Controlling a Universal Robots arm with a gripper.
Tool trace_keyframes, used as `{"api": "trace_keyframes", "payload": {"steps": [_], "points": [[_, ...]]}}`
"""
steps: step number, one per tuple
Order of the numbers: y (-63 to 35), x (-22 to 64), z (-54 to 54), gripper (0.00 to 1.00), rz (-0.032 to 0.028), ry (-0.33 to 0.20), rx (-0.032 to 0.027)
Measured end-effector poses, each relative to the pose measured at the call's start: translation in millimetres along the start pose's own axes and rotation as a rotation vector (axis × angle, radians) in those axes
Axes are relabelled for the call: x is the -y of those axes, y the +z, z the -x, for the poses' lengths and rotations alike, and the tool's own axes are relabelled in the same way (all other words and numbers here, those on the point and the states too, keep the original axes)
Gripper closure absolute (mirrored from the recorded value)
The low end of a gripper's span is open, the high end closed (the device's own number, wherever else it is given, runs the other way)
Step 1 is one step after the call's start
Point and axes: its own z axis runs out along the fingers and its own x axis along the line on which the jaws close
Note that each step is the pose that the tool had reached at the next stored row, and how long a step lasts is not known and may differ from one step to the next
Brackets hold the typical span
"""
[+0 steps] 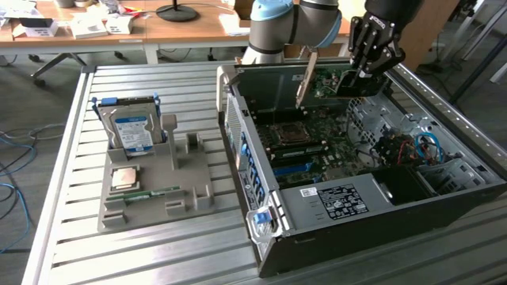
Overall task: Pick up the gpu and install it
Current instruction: 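Insert the gpu into the slot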
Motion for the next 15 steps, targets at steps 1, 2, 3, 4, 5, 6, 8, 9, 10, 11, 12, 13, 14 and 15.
{"api": "trace_keyframes", "payload": {"steps": [1, 2, 3, 4, 5, 6, 8, 9, 10, 11, 12, 13, 14, 15], "points": [[0.2, -0.3, 0.0, 0.73, -0.0053, -0.002, 0.0010], [0.2, -0.8, -0.1, 0.73, -0.0079, -0.003, 0.0012], [0.3, -1.5, -0.2, 0.73, -0.0099, -0.003, 0.0013], [0.6, -2.2, -0.3, 0.73, -0.0123, -0.003, 0.0015], [0.7, -2.8, -0.4, 0.73, -0.0145, -0.004, 0.0015], [0.9, -3.5, -0.6, 0.73, -0.0166, -0.004, 0.0017], [1.8, -4.8, -0.8, 0.73, -0.0187, -0.004, 0.0025], [2.0, -5.2, -1.0, 0.73, -0.0189, -0.008, 0.0022], [2.3, -5.2, -1.1, 0.73, -0.0190, -0.013, 0.0021], [2.5, -5.2, -1.1, 0.73, -0.0190, -0.021, 0.0021], [2.7, -5.2, -1.1, 0.73, -0.0191, -0.030, 0.0020], [3.0, -5.2, -1.2, 0.73, -0.0189, -0.040, 0.0021], [3.6, -5.3, -1.3, 0.73, -0.0188, -0.048, 0.0022], [4.2, -5.5, -1.3, 0.73, -0.0186, -0.054, 0.0021]]}}
